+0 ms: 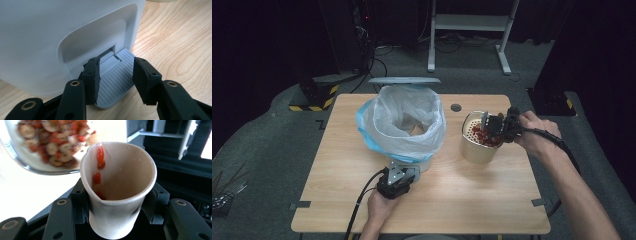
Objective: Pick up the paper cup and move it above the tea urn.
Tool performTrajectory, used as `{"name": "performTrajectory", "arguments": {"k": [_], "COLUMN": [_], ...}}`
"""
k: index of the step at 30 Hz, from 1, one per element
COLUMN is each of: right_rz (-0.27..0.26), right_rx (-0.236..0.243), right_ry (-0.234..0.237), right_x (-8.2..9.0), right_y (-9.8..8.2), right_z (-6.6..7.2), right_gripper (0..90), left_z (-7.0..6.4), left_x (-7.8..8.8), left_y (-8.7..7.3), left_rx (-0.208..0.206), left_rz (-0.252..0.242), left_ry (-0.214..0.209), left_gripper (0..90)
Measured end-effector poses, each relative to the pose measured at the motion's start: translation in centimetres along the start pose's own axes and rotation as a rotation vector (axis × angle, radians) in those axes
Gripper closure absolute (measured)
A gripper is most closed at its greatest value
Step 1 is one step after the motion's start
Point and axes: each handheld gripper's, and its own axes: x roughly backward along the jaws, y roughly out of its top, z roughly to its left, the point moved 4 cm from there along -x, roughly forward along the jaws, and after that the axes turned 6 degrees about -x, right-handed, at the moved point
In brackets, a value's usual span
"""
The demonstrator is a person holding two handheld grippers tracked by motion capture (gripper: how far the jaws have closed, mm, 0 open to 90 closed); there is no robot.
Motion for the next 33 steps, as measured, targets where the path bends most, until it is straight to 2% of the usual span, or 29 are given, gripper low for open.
{"name": "performTrajectory", "arguments": {"k": [1,3,5,6,8,12,14,15,16,17,18,19,20,21,23,26,29,31,32,33], "right_rz": [0.012,-0.016,0.023,0.029,0.025,0.063,0.053,0.015,-0.006,0.012,0.053,0.078,0.061,0.02,0.017,0.021,-0.038,0.033,0.036,0.003], "right_rx": [0.006,-0.046,0.009,0.019,-0.001,0.047,0.036,0.008,0.009,0.059,0.084,0.073,0.042,0.015,0.055,0.039,0.007,0.059,0.048,-0.014], "right_ry": [-0.011,0.016,0.0,-0.003,0.008,-0.002,-0.011,-0.007,0.012,0.0,-0.015,-0.016,-0.005,0.007,-0.002,0.0,0.01,-0.001,0.002,0.023], "right_x": [-0.2,-0.1,-0.3,-0.4,-0.3,-0.5,-0.3,0.3,0.7,0.4,0.0,-0.4,-0.2,0.3,0.5,0.3,0.7,0.0,-0.1,0.2], "right_y": [-0.1,-0.1,-0.1,-0.1,-0.3,-0.3,-0.1,0.2,0.5,0.6,0.5,0.1,0.1,0.1,0.5,0.7,1.0,0.7,0.5,0.3], "right_z": [0.0,-0.4,0.1,0.2,0.0,0.2,-0.1,-0.3,-0.2,0.1,0.3,0.2,0.1,0.0,0.3,0.1,0.0,0.6,0.4,0.0], "right_gripper": [47.1,47.3,47.3,47.3,47.4,47.2,47.2,47.4,47.7,47.7,47.7,47.8,48.0,48.1,48.0,47.8,47.9,47.9,48.0,48.4], "left_z": [0.0,0.0,0.0,0.0,0.0,0.0,0.0,0.0,0.0,-0.1,-0.1,-0.1,-0.1,-0.1,-0.1,-0.1,0.0,0.0,0.0,0.0], "left_x": [0.0,0.0,0.0,0.0,0.0,0.0,0.0,0.0,0.0,0.0,0.0,0.0,0.0,0.0,0.0,0.0,0.0,0.0,0.0,0.0], "left_y": [0.0,0.0,0.0,0.0,0.0,0.0,0.0,0.0,0.0,0.0,0.0,0.0,0.0,0.0,0.0,0.0,0.0,0.0,0.0,0.0], "left_rx": [-0.004,-0.004,0.0,0.003,0.001,0.005,0.004,0.004,0.003,0.01,0.009,0.009,0.01,0.009,0.009,0.01,0.003,0.005,-0.001,0.003], "left_rz": [0.003,0.003,-0.001,-0.003,-0.001,-0.004,-0.003,-0.004,-0.003,-0.004,-0.004,-0.004,-0.004,-0.004,-0.004,-0.004,-0.004,-0.004,0.001,-0.003], "left_ry": [0.001,0.0,0.001,0.001,0.0,0.0,0.0,0.001,0.001,-0.004,-0.003,-0.004,-0.004,-0.004,-0.003,-0.004,0.001,0.0,0.0,0.001], "left_gripper": [57.3,57.3,57.3,57.3,57.3,57.3,57.3,57.3,57.3,57.2,57.3,57.3,57.3,57.3,57.3,57.3,57.3,57.3,57.2,57.3]}}
